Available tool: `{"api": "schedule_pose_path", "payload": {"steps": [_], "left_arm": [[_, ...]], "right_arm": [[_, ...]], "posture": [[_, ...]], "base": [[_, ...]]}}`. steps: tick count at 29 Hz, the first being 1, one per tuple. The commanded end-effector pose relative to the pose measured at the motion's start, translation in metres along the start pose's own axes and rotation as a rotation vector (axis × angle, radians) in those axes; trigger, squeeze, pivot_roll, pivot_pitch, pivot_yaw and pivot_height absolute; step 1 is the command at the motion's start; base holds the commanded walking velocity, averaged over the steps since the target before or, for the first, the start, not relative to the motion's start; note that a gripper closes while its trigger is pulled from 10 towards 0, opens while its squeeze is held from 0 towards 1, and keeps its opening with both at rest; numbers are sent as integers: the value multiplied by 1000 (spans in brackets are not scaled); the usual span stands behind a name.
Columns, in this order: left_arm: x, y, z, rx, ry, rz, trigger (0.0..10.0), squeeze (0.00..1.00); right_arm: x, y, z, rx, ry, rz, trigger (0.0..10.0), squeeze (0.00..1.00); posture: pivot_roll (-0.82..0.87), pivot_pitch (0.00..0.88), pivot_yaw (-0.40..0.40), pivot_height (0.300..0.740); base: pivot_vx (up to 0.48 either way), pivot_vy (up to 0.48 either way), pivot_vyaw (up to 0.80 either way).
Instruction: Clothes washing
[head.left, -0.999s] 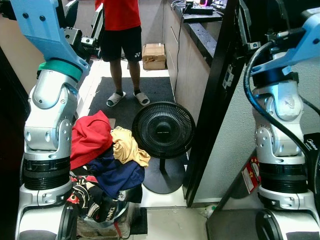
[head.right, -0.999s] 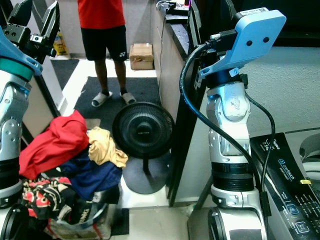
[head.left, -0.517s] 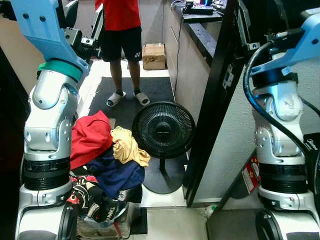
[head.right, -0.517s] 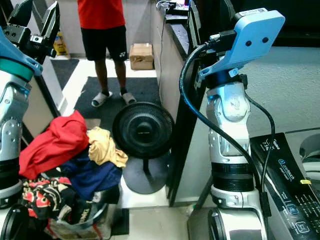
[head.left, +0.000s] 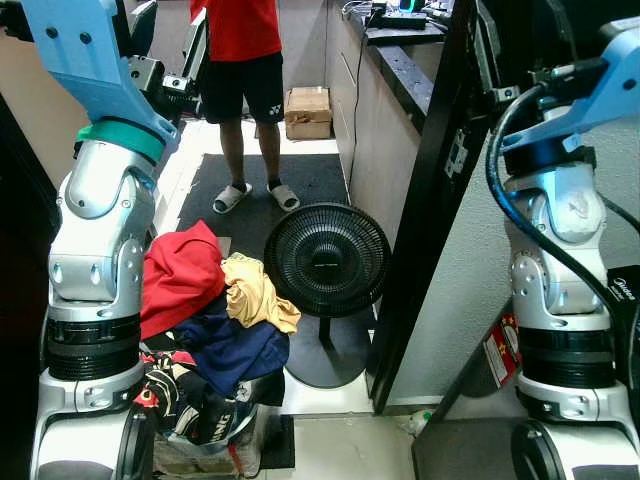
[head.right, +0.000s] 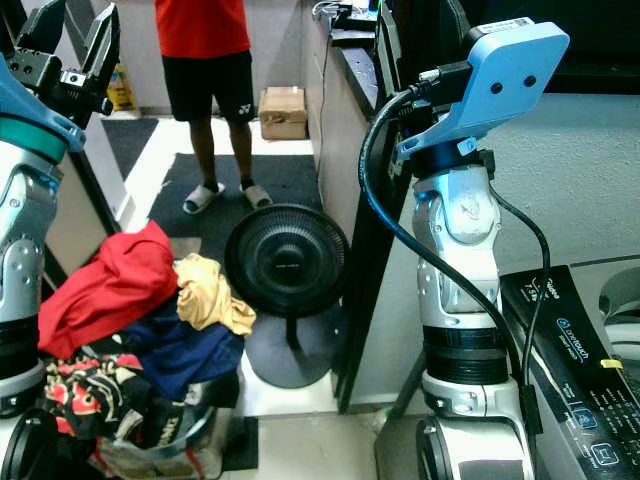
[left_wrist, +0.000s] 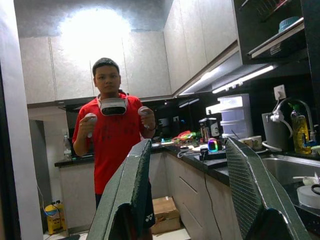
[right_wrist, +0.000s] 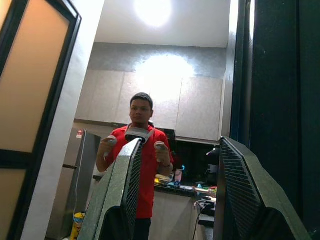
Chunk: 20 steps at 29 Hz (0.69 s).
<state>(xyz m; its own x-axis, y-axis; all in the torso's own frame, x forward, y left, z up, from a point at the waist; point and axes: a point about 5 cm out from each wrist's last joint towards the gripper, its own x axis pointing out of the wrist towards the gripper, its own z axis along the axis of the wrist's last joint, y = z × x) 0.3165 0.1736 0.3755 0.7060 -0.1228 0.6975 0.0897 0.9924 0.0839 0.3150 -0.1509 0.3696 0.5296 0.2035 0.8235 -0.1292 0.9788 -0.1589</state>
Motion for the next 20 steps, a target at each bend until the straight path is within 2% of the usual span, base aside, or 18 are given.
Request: {"api": "schedule_pose_path", "payload": {"steps": [1,13,15,17,18,20], "left_arm": [[-2,0,-5,5,25,2,10000,0],[-3,0,-10,3,43,-2,10000,0],[-5,0,-17,7,67,-1,10000,0],[-11,0,-30,24,118,-3,10000,0],[-11,0,-30,24,118,-3,10000,0],[-16,-1,-38,22,157,-2,10000,0]], "right_arm": [[-1,1,2,-7,-4,12,10000,0],[-4,1,-3,-3,15,9,10000,0],[-8,-1,-11,6,46,-3,10000,0],[-20,-3,-27,12,114,-26,10000,0],[-20,-3,-27,12,114,-26,10000,0],[-32,-4,-37,13,164,-37,10000,0]], "posture": [[16,0,41,740],[10,0,46,740],[11,0,50,740],[11,0,55,740],[11,0,55,740],[13,0,57,740]], "base": [[0,0,0],[0,0,0],[0,0,0],[0,0,0],[0,0,0],[0,0,0]]}}
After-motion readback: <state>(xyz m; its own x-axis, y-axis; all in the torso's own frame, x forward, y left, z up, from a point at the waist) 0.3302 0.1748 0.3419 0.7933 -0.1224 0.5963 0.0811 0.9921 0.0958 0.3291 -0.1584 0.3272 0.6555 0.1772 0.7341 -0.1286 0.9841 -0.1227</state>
